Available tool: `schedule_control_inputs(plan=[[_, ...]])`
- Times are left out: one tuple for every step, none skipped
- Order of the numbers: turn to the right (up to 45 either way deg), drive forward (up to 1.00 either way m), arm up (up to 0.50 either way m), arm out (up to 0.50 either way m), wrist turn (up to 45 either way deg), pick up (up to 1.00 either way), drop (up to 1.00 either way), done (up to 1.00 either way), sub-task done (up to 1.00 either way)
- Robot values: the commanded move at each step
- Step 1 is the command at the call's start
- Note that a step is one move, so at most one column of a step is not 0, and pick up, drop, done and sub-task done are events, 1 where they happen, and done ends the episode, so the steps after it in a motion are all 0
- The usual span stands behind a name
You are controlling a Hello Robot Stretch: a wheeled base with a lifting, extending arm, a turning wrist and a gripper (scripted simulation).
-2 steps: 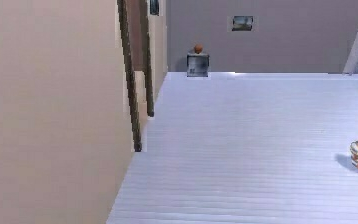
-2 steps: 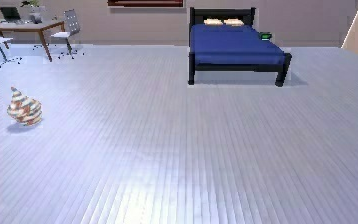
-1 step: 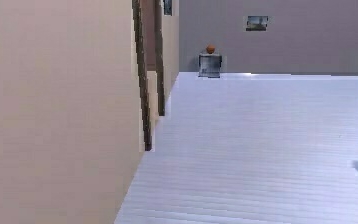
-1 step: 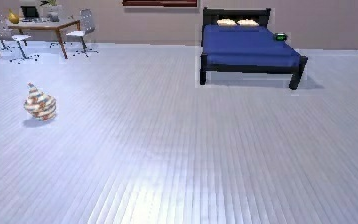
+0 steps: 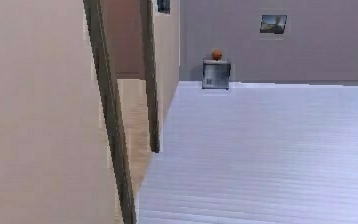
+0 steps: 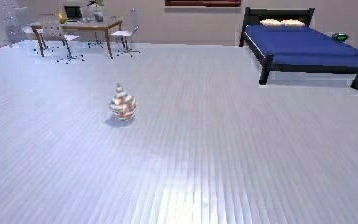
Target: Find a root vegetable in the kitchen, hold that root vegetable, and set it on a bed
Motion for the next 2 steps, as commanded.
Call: schedule_control_inputs(plan=[[0.0, 1.00, 0.00, 0.00, 0.0, 0.00, 0.00, 0.00, 0.00], [-9.0, 0.00, 0.00, 0.00, 0.0, 0.00, 0.00, 0.00, 0.00]])
